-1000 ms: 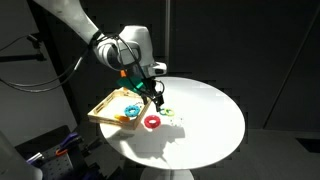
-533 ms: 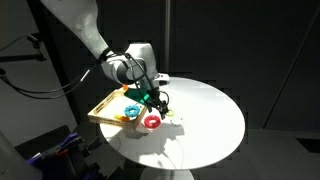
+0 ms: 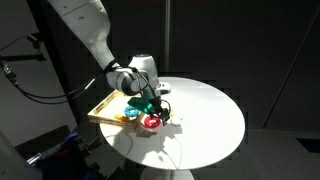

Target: Put the red ring in the box

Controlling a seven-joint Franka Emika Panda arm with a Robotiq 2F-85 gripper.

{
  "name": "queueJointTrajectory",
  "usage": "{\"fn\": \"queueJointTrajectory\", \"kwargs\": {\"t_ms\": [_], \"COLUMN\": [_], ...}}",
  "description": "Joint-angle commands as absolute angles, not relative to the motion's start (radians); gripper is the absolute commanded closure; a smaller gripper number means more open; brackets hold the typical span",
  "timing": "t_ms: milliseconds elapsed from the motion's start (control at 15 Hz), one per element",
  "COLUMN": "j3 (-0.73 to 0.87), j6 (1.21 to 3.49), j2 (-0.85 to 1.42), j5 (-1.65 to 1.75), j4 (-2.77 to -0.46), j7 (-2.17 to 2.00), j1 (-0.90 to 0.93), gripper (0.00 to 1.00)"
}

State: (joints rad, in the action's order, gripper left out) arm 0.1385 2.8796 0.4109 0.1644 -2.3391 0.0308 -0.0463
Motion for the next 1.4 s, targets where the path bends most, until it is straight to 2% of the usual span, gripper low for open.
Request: {"fn": "queueJointTrajectory", "kwargs": {"t_ms": [0,533,600,667,1200,1333], "j3": [0.129,0.107,0.109,0.112,0.133,0.131], "j6": [2.899,2.928,2.923,2.919,2.884,2.875], "j2": [0.465,0.534,0.538,0.543,0.51,0.477], "j5": [0.144,0.122,0.123,0.124,0.127,0.124], "j4": [-2.302,-2.257,-2.252,-2.247,-2.234,-2.234], "j7": [0.021,0.03,0.029,0.027,0.009,0.005], "j1": [-0.046,-0.048,-0.047,-0.045,-0.03,-0.03], "gripper": [0.0,0.0,0.25,0.27,0.92,0.91]}}
